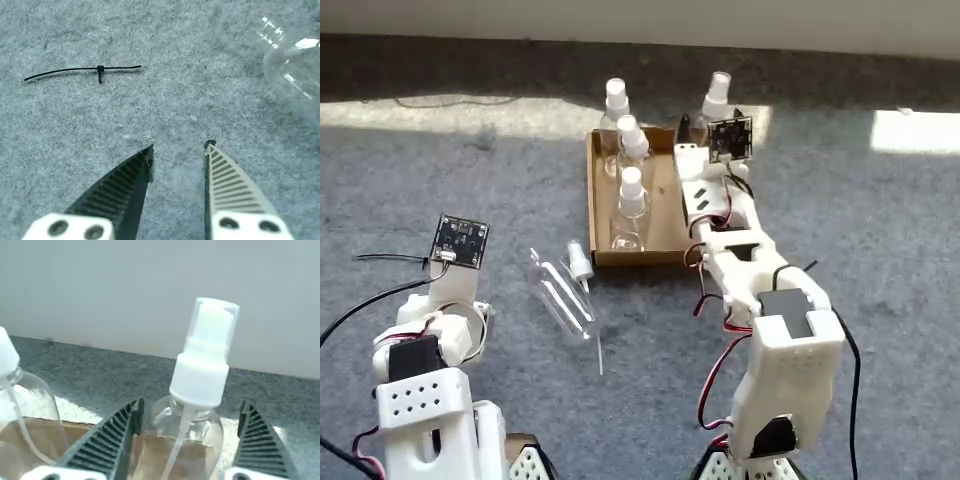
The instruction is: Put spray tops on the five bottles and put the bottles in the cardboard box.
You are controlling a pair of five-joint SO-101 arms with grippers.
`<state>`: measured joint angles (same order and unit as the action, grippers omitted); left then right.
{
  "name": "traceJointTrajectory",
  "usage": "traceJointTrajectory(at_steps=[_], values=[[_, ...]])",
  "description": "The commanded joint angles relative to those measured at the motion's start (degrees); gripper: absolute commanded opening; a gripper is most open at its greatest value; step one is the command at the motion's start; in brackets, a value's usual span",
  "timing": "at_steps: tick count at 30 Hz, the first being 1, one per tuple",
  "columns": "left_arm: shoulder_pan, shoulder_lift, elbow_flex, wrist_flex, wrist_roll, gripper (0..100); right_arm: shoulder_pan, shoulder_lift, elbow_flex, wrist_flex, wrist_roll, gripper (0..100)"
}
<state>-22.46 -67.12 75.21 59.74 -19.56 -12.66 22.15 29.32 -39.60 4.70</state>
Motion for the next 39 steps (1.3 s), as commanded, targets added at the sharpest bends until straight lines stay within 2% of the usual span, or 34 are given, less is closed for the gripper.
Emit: traceJointTrajectory(at_steps=[1, 12, 18, 31, 36, 39], values=[[-0.31, -0.84, -0.31, -0.53, 0.00, 16, -0.40, -1.45, -0.92, -1.19, 0.97, 24.9], [-0.31, -0.84, -0.31, -0.53, 0.00, 16, -0.40, -1.54, -0.92, -1.19, 1.23, 25.3], [-0.31, -0.84, -0.31, -0.53, 0.00, 16, -0.40, -1.54, -0.92, 2.59, 1.23, 34.4], [-0.31, -0.84, -0.31, -0.62, 0.00, 16, -0.40, -1.89, -1.01, 4.00, 1.32, 34.7], [-0.31, -0.84, -0.31, -0.62, 0.00, 16, -0.92, -6.37, -0.57, 4.44, 1.32, 34.7], [-0.31, -0.84, -0.31, -0.53, 0.00, 16, -1.01, -8.75, -1.01, 9.36, 1.32, 34.7]])
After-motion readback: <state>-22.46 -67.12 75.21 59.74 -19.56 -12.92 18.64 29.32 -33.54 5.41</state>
